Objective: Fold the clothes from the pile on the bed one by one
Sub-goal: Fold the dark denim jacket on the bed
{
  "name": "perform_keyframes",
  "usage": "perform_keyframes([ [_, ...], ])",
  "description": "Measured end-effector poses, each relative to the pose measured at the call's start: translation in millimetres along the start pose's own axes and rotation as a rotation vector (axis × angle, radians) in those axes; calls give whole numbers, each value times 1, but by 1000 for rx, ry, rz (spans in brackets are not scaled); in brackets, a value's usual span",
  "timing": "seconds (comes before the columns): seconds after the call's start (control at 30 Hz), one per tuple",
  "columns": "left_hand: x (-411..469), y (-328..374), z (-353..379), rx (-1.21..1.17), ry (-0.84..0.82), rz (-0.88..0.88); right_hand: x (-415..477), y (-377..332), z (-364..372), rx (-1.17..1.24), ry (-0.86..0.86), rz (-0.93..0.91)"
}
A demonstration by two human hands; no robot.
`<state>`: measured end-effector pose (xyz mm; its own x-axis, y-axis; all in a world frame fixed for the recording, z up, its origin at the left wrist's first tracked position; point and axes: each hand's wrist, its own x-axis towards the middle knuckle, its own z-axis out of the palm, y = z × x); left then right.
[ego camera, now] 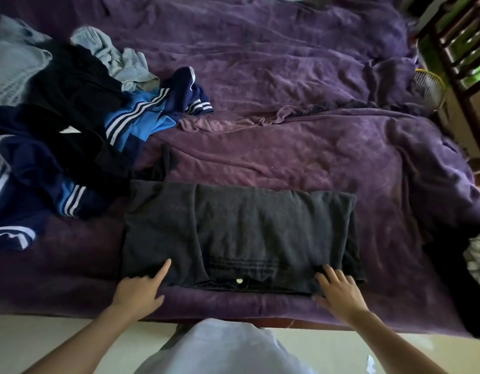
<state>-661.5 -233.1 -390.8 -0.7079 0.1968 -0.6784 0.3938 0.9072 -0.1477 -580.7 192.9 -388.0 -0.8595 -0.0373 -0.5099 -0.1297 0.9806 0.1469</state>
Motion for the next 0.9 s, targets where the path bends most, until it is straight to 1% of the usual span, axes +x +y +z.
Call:
perform_keyframes([
  [0.03, 1, 4, -5, -19, 75, -19, 4, 1, -4, 19, 52, 35],
  [0.1, -1, 13, -19, -49, 259, 17, 10, 3, -13, 85, 83, 112],
  [0.13, 1, 18, -25, -51, 406, 59, 15, 4, -14, 126, 67, 165],
  [0.17, 4, 24, -30, -51, 516, 88, 20, 4, -15, 142, 56, 201],
  [0.2, 8, 31, -35, -75, 529, 93, 24, 4, -17, 161, 45, 241],
  [0.23, 11, 38, -41, -92, 514, 97, 30, 1, -17, 200, 28, 285],
  [0.3, 18, 56, -49, -127, 468, 102, 38, -5, -18, 361, -42, 423],
  [0.37, 25, 69, -44, -118, 339, 62, 43, -8, -17, 628, -98, 655],
  [0.43, 32, 74, -33, -80, 180, -1, 47, -7, -15, 899, -109, 894],
  [0.47, 33, 74, -29, -73, 146, -42, 48, -7, -13, 1010, -107, 976],
  [0.5, 33, 71, -26, -68, 136, -88, 50, -6, -11, 1097, -107, 1020],
  [0.57, 31, 58, -21, -56, 130, -192, 52, -1, -8, 1234, -92, 1036],
  [0.67, 30, 26, -13, -67, 129, -312, 55, 18, -16, 1484, -57, 984],
  [0.7, 30, 18, -13, -81, 118, -324, 56, 26, -23, 1568, -43, 953],
  [0.77, 35, 8, -18, -91, 106, -274, 62, 40, -44, 1685, 19, 847],
  [0.8, 38, 6, -26, -100, 131, -241, 67, 47, -57, 1708, 68, 774],
  [0.83, 41, 5, -38, -128, 198, -229, 72, 54, -72, 1714, 132, 696],
  [0.9, 40, -2, -62, -196, 411, -182, 81, 70, -100, 1676, 264, 556],
])
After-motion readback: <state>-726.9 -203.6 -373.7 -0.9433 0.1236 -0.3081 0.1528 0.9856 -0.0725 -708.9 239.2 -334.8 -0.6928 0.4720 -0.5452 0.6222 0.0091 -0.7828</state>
